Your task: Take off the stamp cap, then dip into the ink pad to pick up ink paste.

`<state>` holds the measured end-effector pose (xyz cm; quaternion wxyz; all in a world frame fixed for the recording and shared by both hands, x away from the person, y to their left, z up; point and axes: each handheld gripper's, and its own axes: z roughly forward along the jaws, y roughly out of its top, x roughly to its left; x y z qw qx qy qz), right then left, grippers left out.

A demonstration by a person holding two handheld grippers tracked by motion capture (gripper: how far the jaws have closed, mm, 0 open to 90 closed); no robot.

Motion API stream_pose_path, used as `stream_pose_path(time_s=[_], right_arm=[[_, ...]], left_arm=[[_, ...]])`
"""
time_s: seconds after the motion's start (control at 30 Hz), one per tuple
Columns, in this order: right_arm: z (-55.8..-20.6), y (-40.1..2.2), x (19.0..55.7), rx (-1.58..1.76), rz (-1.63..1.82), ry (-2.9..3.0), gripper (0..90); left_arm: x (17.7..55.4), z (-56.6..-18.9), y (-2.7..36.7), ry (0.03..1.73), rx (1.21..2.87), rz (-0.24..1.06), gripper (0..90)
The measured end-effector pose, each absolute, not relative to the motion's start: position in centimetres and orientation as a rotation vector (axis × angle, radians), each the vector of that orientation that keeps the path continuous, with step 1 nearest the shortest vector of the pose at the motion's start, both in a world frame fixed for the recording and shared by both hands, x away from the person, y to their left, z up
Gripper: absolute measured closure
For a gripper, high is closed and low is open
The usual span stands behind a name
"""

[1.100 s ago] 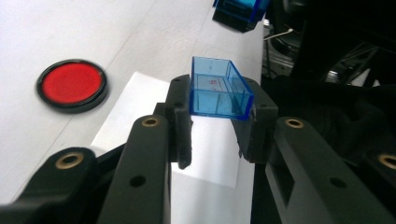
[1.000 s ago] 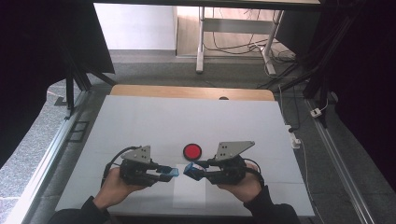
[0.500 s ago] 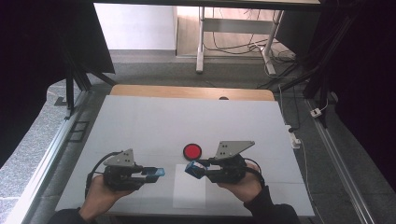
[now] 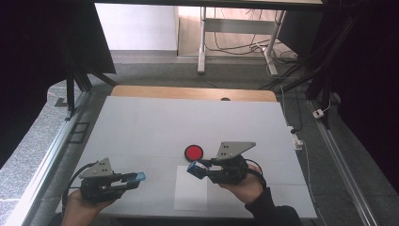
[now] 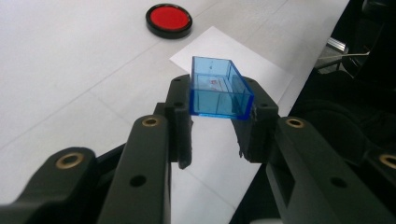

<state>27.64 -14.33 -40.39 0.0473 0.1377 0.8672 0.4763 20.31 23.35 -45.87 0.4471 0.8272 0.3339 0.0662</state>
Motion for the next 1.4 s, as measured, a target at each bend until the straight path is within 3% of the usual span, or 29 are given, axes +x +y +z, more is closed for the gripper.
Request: stream_pose_path(time_s=[0.63,1.4], right_arm=[[-40.9,-14.6,28.3,0.505,1.413,2.610,71.3],[-41.5,-14.7,29.7,0.605,1.371,2.607,71.3]], left_arm=[[18.3,-47.2,26.8,1.012,1.996,0.182,68.8],[18.2,-47.4,27.1,1.038,2.009,0.223,68.7]])
